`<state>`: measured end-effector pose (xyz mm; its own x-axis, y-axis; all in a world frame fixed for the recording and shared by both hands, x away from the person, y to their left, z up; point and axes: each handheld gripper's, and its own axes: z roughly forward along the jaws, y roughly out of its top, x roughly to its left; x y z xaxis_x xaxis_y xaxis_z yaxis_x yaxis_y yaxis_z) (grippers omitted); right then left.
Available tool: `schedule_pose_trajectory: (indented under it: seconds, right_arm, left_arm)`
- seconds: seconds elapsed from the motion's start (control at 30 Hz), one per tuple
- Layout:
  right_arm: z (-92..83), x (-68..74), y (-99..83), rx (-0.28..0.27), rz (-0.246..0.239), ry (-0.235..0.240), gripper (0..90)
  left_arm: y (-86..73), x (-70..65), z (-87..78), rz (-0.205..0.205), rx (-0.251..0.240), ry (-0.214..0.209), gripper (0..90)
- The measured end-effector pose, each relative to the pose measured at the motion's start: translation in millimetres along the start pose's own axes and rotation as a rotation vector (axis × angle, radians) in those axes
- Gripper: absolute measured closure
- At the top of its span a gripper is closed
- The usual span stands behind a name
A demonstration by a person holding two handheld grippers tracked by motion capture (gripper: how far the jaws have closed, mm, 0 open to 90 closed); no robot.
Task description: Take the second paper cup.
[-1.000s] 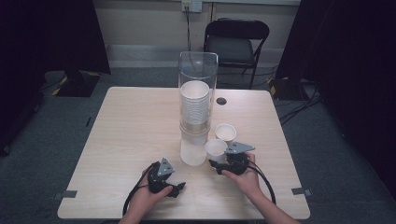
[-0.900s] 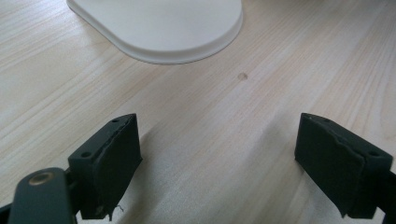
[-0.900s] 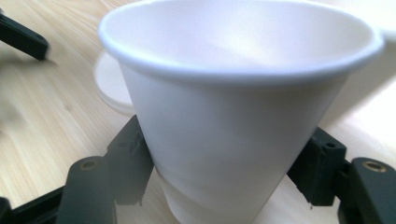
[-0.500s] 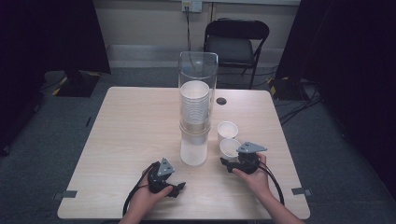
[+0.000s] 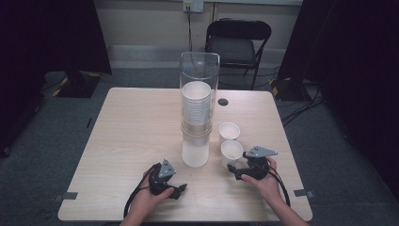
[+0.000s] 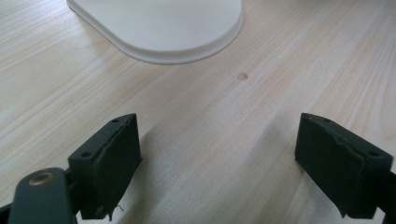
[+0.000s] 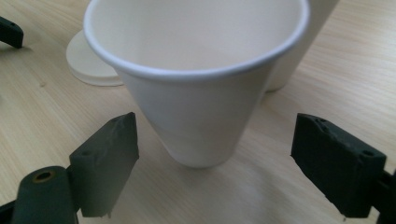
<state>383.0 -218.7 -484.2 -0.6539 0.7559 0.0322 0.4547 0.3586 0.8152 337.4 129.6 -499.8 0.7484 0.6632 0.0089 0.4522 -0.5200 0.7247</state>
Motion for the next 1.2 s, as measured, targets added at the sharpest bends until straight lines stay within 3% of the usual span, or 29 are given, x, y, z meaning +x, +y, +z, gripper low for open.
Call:
schedule_pose_trajectory:
  seconds: [0.4, 0.57, 1.2]
  right_arm:
    - [-20.7, -7.2, -6.5, 0.015, 0.013, 0.017, 14.7]
    - [-28.5, -9.1, -11.4, 0.037, -0.01, 0.02, 14.7]
    - [-64.8, -29.8, -44.9, 0.061, -0.007, 0.014, 14.6]
  left_arm:
    - [-0.4, 0.2, 0.6, -0.001, -0.009, -0.007, 13.8]
    - [-0.4, 0.2, 0.6, -0.002, -0.009, -0.007, 13.8]
    - [-0.4, 0.2, 0.5, -0.001, -0.009, -0.007, 13.8]
